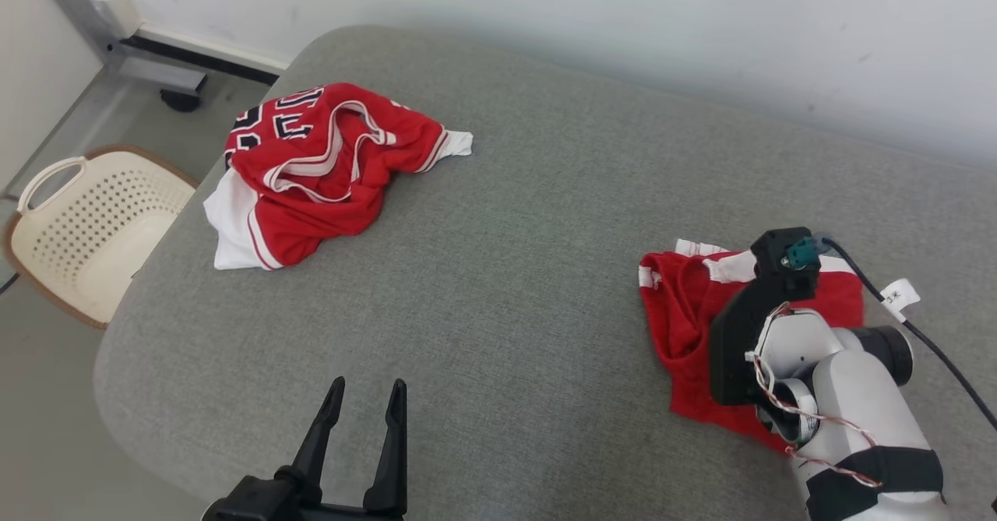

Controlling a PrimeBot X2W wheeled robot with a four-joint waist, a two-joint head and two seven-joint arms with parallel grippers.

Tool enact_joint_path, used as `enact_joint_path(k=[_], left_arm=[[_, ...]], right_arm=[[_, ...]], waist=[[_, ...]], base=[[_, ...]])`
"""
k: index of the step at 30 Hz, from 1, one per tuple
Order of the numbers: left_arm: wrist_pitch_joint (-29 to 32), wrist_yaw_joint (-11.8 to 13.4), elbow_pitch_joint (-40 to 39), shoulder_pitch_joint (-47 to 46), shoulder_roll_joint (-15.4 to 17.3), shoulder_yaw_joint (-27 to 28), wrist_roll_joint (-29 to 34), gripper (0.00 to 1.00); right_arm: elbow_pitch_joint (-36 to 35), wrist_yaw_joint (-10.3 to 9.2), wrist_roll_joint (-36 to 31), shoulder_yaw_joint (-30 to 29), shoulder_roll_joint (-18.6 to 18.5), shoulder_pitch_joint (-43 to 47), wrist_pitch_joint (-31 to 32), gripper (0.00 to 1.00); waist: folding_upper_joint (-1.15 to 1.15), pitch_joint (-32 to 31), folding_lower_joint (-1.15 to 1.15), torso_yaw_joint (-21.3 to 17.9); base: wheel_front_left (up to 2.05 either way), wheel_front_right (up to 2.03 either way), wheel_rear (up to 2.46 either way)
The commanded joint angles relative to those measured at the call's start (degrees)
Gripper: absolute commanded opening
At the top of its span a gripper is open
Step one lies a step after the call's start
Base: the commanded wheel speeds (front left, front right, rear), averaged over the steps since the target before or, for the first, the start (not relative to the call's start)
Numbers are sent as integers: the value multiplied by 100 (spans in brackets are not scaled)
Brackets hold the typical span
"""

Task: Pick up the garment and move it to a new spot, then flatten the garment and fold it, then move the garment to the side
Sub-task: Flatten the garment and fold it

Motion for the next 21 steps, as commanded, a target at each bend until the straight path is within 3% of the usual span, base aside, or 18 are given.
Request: enact_joint_path(k=[1,10,18,19,20,21], left_arm=[[-5,-13,16,-64,-39,-25,-31,100],[-19,-80,151,-119,-138,-59,-66,100],[-20,-84,161,-92,-165,19,3,100],[-20,-80,165,-80,-164,29,16,100],[-21,-74,168,-61,-157,45,30,100],[-21,-67,167,-38,-144,61,42,100]], right_arm=[[56,-12,-61,-63,10,-111,-39,0],[746,-12,-46,-408,21,-662,-603,0],[1090,-12,442,-135,22,-944,-840,0],[1079,-12,484,-57,25,-931,-772,21],[1038,-12,479,8,26,-903,-683,65],[970,-12,459,7,22,-865,-576,100]], waist=[[0,151,0,167],[0,357,0,484],[0,247,0,409],[0,204,0,382],[0,156,0,350],[0,108,0,314]], base=[[0,0,0],[0,0,0],[0,0,0],[0,0,0],[0,0,0],[0,0,0]])
